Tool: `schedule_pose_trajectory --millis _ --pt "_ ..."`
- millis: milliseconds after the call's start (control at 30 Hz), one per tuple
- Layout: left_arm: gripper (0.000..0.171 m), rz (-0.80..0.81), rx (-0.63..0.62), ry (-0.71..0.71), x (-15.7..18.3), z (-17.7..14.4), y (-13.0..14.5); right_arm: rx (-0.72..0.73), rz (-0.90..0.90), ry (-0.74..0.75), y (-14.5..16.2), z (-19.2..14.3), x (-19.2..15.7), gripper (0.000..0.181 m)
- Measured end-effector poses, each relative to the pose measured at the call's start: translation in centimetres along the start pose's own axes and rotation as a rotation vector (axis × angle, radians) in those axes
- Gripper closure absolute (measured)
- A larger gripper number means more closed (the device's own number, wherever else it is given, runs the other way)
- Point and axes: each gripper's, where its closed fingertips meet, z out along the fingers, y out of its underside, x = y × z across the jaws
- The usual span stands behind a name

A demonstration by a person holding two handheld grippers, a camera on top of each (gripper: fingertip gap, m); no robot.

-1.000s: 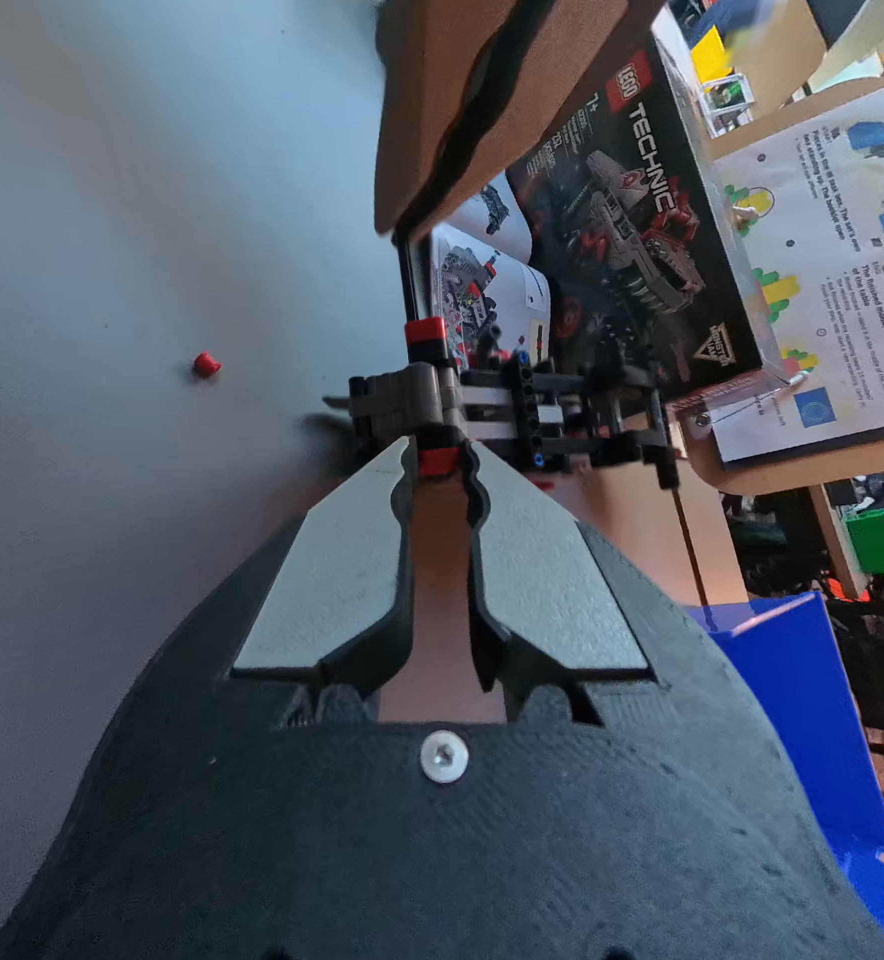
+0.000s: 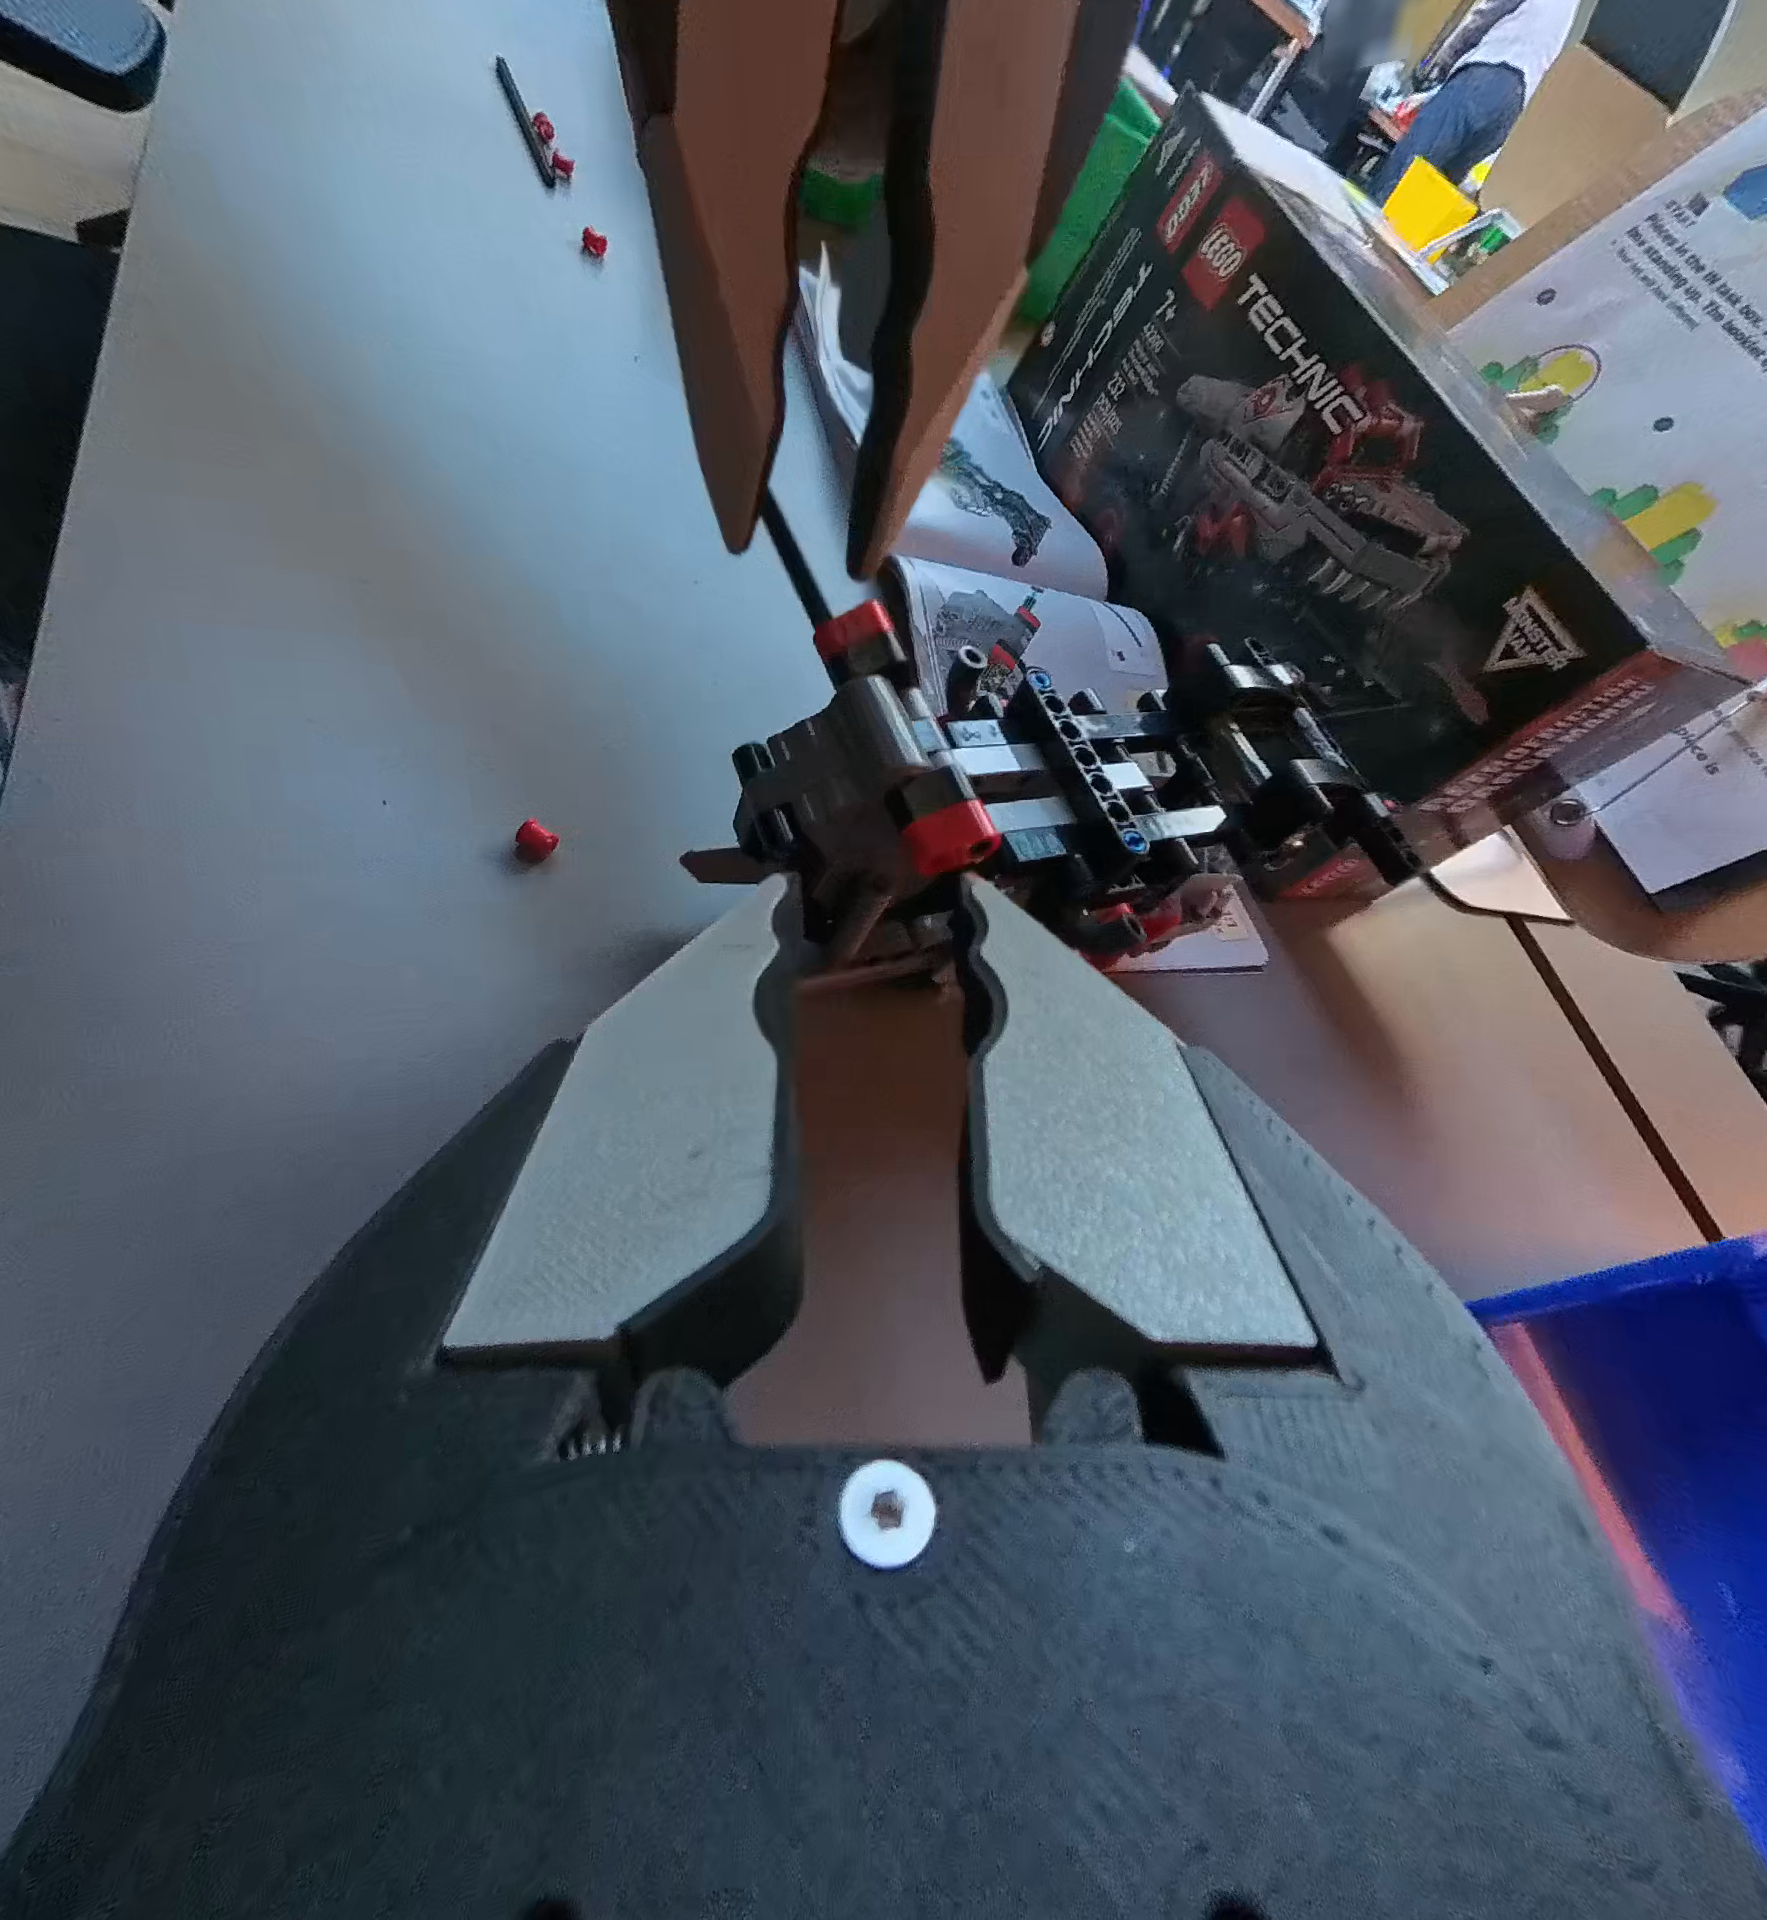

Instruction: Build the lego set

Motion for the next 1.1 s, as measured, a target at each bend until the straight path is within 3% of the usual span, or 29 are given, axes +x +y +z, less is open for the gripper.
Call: schedule_pose_trajectory --millis 233,333,500,633,767,900,1100 --pt "0.152 -0.070 0.042 0.006 0.8 -1.1 1.0 0.000 0.007 0.001 -0.1 0.2 0.4 0.156" --pt "0.170 -0.059 0.047 0.013 0.7 -0.6 1.2 -0.005 -0.014 -0.008 -0.3 0.4 0.3 0.165" --pt "0.171 -0.032 0.016 0.024 0.4 0.1 0.9 -0.051 -0.048 0.018 0.2 0.3 0.7 0.168" --pt "0.171 -0.053 0.018 0.196 1.4 -0.1 0.5 -0.020 -0.148 0.022 -0.1 -0.1 0.3 0.168" --pt "0.171 -0.297 0.089 0.457 0.5 -1.1 -0.1 -0.004 -0.271 0.085 -1.0 -0.3 0.4 0.169" --pt "0.171 -0.511 0.191 0.668 1.0 -0.5 -1.1 0.045 -0.266 0.077 -1.4 0.2 -0.1 0.168" --pt "0.170 -0.347 0.155 0.447 0.8 1.3 -2.0 -0.035 -0.209 0.099 0.0 0.9 0.6 0.168"
